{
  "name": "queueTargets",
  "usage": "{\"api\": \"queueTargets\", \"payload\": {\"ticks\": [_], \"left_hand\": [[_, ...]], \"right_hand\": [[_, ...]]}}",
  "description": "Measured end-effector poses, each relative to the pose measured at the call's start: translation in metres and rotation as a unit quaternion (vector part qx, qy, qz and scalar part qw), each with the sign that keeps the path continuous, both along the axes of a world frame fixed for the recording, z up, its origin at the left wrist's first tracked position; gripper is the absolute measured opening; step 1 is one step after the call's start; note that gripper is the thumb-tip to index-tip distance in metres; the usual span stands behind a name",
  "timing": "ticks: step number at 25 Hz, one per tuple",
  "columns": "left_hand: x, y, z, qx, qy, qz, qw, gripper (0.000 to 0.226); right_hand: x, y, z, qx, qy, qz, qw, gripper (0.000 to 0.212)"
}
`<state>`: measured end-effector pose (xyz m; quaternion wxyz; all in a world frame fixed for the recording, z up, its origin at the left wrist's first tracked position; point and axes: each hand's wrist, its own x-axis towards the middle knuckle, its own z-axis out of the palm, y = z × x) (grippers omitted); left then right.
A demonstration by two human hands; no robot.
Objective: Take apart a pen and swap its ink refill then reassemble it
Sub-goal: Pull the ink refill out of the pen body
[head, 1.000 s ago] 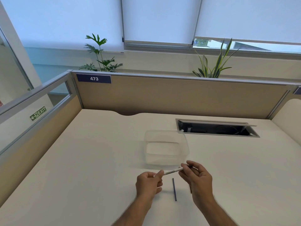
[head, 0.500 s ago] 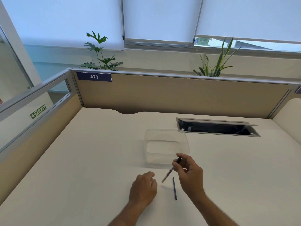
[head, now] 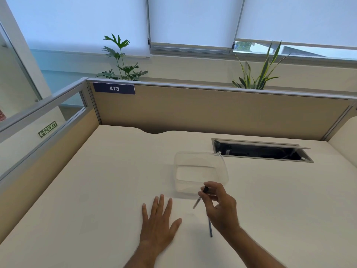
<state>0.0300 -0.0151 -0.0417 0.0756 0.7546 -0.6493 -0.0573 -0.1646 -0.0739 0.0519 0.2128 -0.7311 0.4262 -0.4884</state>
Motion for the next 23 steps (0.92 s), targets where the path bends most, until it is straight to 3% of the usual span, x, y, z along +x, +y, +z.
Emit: {"api": "queueTargets", "payload": {"ticks": [5, 23], "left_hand": [[0.0025, -0.0006, -0.0029, -0.001, 0.006, -0.004, 1.0, 0.082], [0.0006, 0.0016, 0.0062, 0.006, 0.003, -0.007, 1.0, 0.079]], "right_hand": [[0.0007, 0.0045, -0.0067, 0.01, 0.08, 0.029, 0.996, 0.037], [-0.0025, -0.0005, 0.0004, -0.06, 0.032, 0.0, 0.998, 0.031]]}}
